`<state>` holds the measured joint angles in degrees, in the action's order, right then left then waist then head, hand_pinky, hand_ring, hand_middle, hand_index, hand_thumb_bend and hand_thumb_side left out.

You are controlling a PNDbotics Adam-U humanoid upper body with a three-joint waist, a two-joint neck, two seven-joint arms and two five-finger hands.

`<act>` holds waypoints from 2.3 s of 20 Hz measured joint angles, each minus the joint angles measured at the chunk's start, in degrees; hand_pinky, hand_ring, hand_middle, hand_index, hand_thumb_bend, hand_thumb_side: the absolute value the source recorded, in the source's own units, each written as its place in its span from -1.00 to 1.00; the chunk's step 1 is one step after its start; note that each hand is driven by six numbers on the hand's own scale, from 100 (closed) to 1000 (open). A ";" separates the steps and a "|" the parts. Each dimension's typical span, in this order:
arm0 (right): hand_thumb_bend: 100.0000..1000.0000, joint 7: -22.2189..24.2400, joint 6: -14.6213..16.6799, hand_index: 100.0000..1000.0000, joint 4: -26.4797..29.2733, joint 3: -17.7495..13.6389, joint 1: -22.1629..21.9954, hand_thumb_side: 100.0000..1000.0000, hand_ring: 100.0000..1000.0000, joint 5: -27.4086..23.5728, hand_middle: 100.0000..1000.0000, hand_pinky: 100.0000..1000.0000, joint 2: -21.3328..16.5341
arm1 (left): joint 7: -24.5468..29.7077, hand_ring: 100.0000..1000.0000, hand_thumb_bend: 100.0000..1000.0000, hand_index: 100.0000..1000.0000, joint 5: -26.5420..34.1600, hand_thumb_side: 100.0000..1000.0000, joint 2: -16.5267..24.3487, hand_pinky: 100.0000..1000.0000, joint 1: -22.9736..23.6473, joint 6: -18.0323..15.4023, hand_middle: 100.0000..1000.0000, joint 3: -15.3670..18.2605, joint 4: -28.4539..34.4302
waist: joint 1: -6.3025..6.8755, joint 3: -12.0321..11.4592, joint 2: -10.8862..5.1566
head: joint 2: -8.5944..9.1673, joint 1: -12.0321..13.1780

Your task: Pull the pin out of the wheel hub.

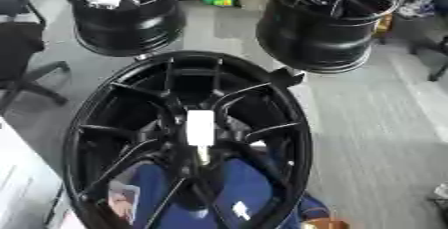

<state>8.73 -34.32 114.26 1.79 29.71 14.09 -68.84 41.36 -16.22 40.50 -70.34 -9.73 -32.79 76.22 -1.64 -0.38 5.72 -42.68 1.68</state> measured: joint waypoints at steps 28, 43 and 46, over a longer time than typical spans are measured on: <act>-1.00 2.02 -0.73 0.62 0.00 0.64 1.70 -1.00 0.42 1.12 0.51 0.68 0.05 | 7.91 0.31 -0.26 0.58 -0.99 0.08 -15.19 0.34 -7.81 -4.35 0.23 -2.45 -17.89 | -0.23 0.28 -0.72 | 0.70 0.67; -1.00 2.03 -1.28 0.62 0.00 1.45 1.00 -1.00 0.42 1.40 0.51 0.69 0.05 | 0.16 0.31 -0.24 0.60 4.59 0.16 -12.03 0.33 -7.77 12.77 0.24 -12.83 -3.20 | 0.36 -0.08 -0.73 | 0.96 -0.22; -1.00 1.89 -1.43 0.62 0.00 1.75 0.95 -1.00 0.42 1.40 0.51 0.69 0.05 | 0.49 0.31 -0.24 0.60 6.82 0.16 -11.40 0.32 -7.77 17.38 0.24 -13.91 -0.16 | 0.50 -0.13 -0.73 | 0.91 -0.33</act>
<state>10.62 -35.75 114.26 3.54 30.66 15.49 -68.78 41.86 -9.40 29.10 -78.11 7.66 -46.71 76.06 -1.14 -0.51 4.99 -41.77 1.35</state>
